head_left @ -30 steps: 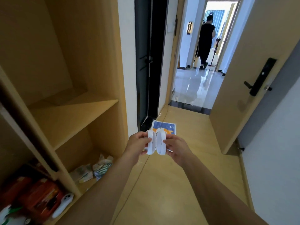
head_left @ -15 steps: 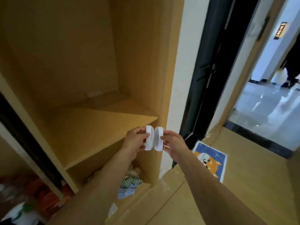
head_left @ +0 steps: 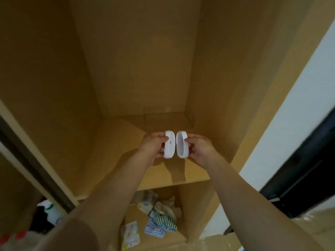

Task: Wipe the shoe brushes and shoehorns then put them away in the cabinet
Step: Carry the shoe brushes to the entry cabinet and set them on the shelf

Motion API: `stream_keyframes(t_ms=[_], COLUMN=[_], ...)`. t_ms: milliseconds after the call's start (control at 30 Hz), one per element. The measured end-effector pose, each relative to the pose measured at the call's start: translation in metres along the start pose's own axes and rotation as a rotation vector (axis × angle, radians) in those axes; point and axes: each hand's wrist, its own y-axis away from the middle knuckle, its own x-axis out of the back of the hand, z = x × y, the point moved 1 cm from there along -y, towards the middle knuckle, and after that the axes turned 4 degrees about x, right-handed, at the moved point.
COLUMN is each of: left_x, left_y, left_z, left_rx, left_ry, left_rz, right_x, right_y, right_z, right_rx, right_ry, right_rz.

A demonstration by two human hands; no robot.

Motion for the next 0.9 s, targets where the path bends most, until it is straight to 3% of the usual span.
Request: stream_keyframes(t_ms=[167,467,733,900], left_x=[0.002,-0.022,-0.036,-0.038], left_y=[-0.063,-0.188,-0.262,-0.290], left_z=[0.037,0.109,0.110,0.100], left_rx=[-0.018,0.057,0.202,0.246], left_ry=[-0.002,0.019,0.158,0.189], left_rz=[-0.013,-0.033,-0.037,-0.025], right_x=[-0.029,-0.060,-0.074,-0.076], right_y=[-0.073,-0.201,-0.281,-0.300], right_z=[-0.031,-0.088,-0.092,-0.085], right_rx=[0.026,0.147,-0.021,-0.067], right_ry=[0.024,0.102,0.253,0.209], right_rz=[-0.139,-0.092,-0.037,0.006])
